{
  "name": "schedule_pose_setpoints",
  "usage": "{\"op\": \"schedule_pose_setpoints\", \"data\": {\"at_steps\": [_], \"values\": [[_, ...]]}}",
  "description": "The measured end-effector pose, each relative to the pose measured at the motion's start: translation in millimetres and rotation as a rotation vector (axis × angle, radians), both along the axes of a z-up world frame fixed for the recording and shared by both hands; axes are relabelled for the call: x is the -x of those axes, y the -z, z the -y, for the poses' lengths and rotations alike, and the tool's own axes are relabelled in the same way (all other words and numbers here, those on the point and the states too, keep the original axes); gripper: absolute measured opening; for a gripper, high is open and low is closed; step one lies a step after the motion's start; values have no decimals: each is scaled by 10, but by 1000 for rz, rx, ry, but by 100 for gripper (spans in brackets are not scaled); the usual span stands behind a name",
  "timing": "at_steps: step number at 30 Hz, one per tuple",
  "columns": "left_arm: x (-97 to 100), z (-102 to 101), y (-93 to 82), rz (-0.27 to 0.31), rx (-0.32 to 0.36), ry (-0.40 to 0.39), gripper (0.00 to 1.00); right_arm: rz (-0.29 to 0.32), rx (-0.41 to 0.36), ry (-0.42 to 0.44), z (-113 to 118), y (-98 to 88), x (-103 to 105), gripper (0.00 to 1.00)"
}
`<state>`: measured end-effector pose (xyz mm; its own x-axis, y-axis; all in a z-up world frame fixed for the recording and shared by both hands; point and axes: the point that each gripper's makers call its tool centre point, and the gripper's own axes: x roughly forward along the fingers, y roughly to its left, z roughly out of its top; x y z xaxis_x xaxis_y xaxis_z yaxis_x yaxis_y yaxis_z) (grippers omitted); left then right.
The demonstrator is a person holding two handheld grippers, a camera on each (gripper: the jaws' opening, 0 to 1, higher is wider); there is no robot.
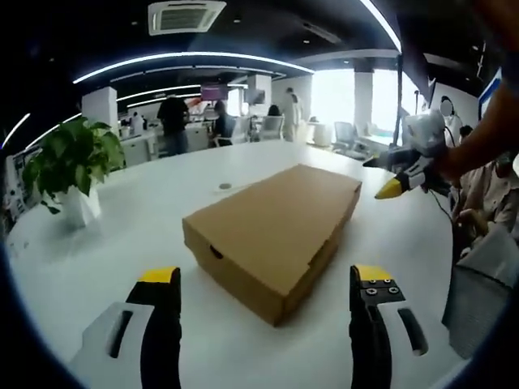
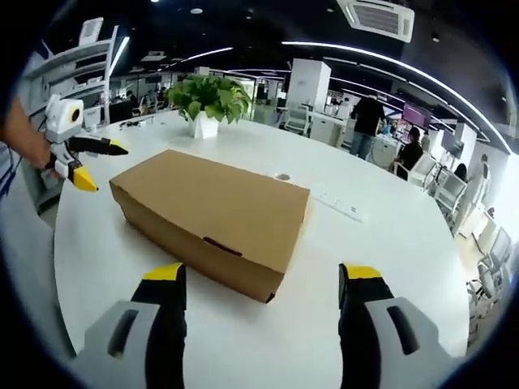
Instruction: Operate the shoe box by opening the lid, removing the specified soft item, and placing it in the target area until the item is outside and the box remains undamaged.
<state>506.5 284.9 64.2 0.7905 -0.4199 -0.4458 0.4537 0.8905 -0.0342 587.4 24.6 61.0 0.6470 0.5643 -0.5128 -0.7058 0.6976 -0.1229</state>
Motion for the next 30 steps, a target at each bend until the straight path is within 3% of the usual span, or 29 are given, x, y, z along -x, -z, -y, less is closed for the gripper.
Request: {"op": "schedule_pose_setpoints", "data": {"at_steps": [8,30], "values": [[-31,111,162,-26,-23,45,85,-26,6,-42,-130,164,-74,70],[-144,280,283,-43,-36,70,78,-47,-20,-125,-385,271,-92,66]]}}
